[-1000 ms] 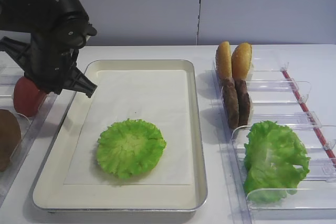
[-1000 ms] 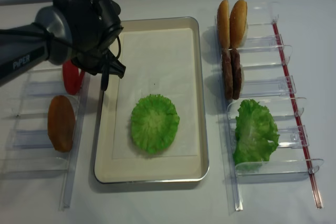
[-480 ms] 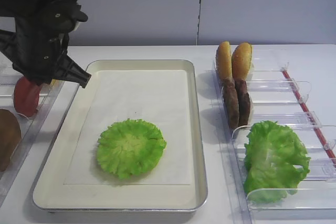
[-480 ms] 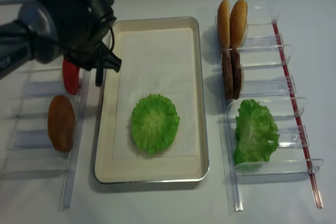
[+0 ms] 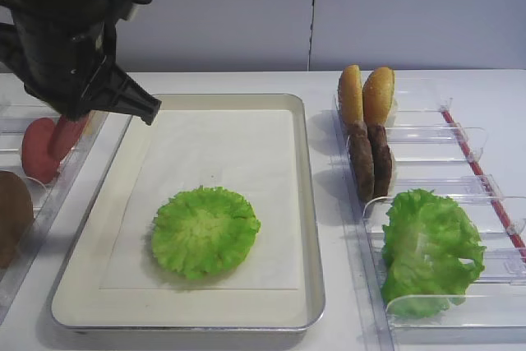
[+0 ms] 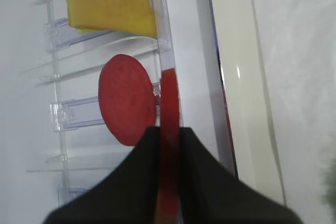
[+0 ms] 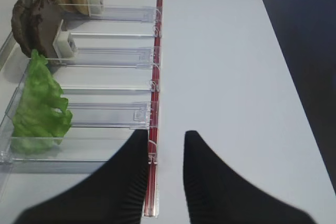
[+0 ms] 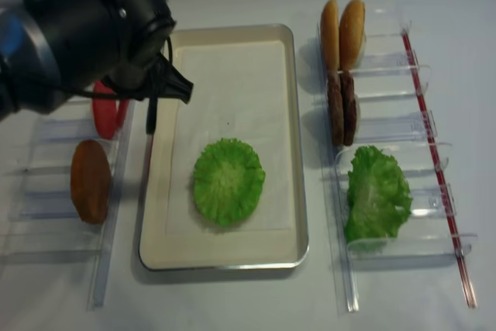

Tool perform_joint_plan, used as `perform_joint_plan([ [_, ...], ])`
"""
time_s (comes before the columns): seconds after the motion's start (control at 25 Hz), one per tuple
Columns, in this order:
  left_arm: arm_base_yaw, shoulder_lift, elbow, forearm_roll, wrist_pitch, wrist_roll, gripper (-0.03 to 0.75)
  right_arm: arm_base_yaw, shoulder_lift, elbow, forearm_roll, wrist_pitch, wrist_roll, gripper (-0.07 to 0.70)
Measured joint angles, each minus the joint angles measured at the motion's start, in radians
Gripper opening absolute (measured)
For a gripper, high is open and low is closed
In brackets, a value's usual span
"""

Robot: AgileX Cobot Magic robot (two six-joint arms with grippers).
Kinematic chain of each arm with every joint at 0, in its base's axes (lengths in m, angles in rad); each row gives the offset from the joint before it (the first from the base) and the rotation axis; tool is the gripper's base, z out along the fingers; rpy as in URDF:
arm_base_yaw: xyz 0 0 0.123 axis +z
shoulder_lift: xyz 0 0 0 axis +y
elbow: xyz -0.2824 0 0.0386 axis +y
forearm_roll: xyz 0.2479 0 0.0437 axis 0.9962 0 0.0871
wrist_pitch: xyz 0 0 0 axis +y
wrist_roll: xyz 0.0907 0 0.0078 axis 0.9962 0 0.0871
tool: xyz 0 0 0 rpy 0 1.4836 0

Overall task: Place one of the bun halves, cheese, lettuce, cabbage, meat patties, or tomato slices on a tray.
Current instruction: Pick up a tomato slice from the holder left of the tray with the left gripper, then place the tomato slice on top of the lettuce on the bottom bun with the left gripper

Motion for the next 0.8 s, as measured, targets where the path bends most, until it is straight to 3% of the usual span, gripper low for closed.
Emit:
perform_joint_plan([
  [0.64,-0.029,-0.109,0.000,-0.193,0.034,0.065,0.060,0.000,0.000,0.000,0.001,0.000,0.000,0.187],
  [0.8,-0.029,-0.159,0.038,-0.245,-0.014,0.068,0.060,0.000,0.000,0.000,0.002,0.000,0.000,0.187],
])
